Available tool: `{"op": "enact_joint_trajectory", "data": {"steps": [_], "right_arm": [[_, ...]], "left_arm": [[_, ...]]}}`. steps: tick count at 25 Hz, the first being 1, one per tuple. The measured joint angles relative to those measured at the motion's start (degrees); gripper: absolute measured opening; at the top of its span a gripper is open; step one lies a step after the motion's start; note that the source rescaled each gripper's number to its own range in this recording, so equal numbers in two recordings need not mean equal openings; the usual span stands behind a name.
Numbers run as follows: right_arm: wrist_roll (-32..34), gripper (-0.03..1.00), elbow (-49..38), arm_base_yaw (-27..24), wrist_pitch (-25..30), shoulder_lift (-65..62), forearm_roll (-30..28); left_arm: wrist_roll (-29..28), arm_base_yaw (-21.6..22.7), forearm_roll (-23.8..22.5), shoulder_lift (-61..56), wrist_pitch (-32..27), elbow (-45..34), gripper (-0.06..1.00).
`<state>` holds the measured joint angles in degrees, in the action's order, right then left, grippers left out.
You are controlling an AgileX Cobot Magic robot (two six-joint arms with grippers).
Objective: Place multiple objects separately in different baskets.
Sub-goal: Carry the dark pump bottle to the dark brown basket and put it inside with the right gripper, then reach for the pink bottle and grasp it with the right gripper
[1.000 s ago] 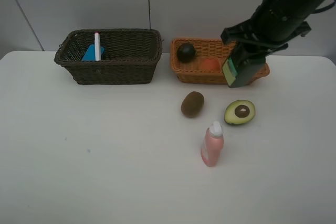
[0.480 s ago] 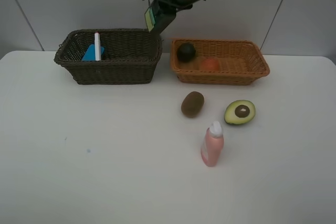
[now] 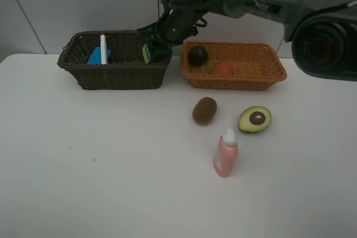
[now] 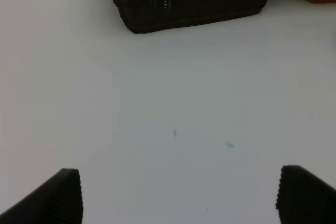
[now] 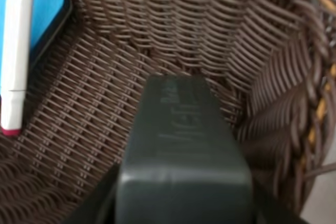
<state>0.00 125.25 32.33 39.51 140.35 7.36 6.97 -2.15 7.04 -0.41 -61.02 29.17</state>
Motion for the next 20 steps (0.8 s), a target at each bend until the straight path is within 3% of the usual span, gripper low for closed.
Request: {"op": "enact_joint_trajectory", "data": {"steps": [4, 6, 11, 17, 20], "right_arm": [[0.0, 0.72, 0.4, 0.0, -1.9, -0.2, 0.0], [0.0, 0.82, 0.4, 0.0, -1.8, -0.3, 0.0], [0.0, 0.86, 0.4, 0.0, 5.2, -2.5, 0.3], [0.7, 0.88, 0.6, 0.0, 26.0, -13.4, -0.5], [2.8, 0.88, -2.1, 0.0, 29.1, -18.2, -3.2]], "left_arm": [[0.0, 0.0, 0.0, 0.0, 0.0, 0.0, 0.91], [0.0, 0.0, 0.0, 0.0, 0.0, 0.0, 0.91], [0.0, 0.0, 0.0, 0.0, 0.0, 0.0, 0.91], [0.0, 0.0, 0.0, 0.0, 0.0, 0.0, 0.91], [0.0, 0.0, 0.0, 0.0, 0.0, 0.0, 0.91]]}}
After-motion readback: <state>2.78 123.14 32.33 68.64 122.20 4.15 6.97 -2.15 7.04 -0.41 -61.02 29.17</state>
